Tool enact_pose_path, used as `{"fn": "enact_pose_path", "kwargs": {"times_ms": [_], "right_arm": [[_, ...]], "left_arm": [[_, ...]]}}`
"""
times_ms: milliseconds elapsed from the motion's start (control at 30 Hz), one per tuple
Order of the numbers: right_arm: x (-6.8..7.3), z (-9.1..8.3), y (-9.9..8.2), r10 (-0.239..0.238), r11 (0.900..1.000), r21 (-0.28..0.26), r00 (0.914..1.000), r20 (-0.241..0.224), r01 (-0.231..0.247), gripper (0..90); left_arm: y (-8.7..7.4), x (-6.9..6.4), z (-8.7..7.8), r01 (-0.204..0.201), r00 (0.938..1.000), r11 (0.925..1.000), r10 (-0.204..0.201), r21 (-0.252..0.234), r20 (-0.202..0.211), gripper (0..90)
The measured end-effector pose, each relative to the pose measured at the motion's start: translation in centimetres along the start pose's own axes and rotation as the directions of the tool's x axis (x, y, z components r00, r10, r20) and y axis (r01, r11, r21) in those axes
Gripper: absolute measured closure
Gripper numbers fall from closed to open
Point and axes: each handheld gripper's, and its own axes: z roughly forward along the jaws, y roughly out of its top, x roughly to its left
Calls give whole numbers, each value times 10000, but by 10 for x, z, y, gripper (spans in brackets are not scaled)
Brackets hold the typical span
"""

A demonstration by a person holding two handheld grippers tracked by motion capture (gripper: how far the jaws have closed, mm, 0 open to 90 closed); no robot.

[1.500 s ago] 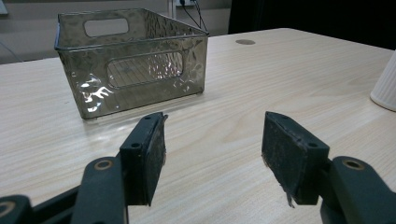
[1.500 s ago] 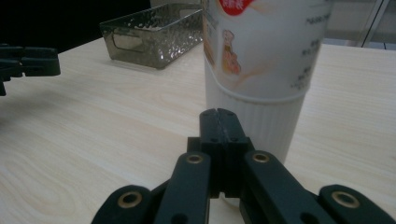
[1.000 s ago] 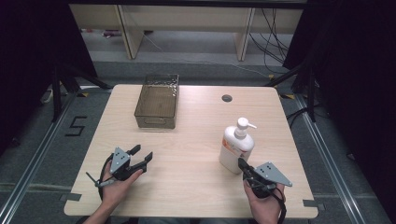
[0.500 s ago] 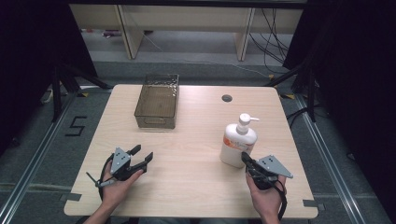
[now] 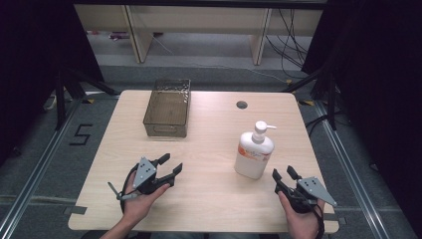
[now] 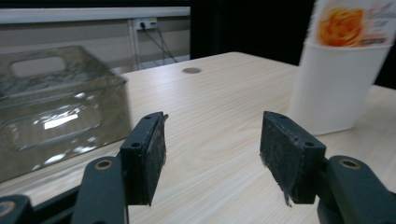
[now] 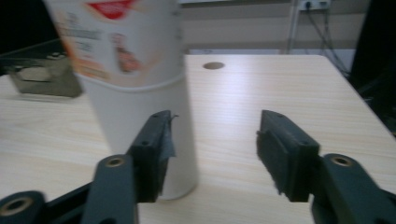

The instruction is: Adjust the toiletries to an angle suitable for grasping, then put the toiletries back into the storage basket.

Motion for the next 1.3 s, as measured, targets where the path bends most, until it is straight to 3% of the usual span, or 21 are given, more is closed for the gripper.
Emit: {"fn": "enact_pose_path", "kwargs": {"times_ms": [100,267,400,433,467,500,600,733,800,833,867,933,967,1067,1300], "right_arm": [[-8,5,-3,-329,9995,-10,9966,750,331,403],[-16,14,-9,-714,9974,192,9903,1194,696,399],[-18,17,-11,-618,9978,303,9909,1192,586,397],[-19,18,-12,-620,9981,94,9894,1310,613,397],[-18,18,-13,-413,9991,166,9901,1341,394,397],[-20,19,-13,-633,9980,120,9876,1440,622,396],[-19,21,-16,-696,9976,107,9866,1474,687,395],[-17,22,-17,-553,9985,66,9850,1635,550,395],[-18,22,-17,-824,9965,249,9835,1613,794,395],[-14,22,-17,-397,9991,225,9837,1753,363,395],[-15,22,-17,-525,9983,331,9824,1793,474,394],[-17,25,-19,-803,9968,107,9822,1696,797,394],[-17,24,-19,-757,9969,348,9824,1706,708,394],[-16,27,-22,-374,9992,165,9858,1635,351,394],[-17,28,-23,-523,9985,270,9837,1718,483,393]], "left_arm": [[6,-8,5,92,9999,10000,-92,30,64,390],[14,-18,16,210,9996,9998,-209,-35,206,385],[20,-27,25,138,9991,9999,-138,3,412,382],[23,-30,27,133,9988,9999,-131,-30,481,379],[25,-33,30,63,9988,9999,-59,-85,492,379],[28,-35,32,30,9988,9998,-20,-206,486,379],[36,-42,38,-36,9991,9990,55,-445,431,377],[47,-52,49,-72,9984,9978,108,-652,560,375],[51,-56,53,-22,9981,9980,60,-626,607,374],[54,-58,55,-23,9980,9981,61,-614,621,373],[57,-60,59,-93,9978,9979,134,-636,642,372],[63,-65,64,-155,9973,9975,204,-686,711,370],[65,-66,66,-158,9970,9973,210,-711,741,370],[73,-74,75,-163,9962,9970,227,-762,836,368],[82,-83,85,-256,9962,9965,321,-798,812,366]]}}
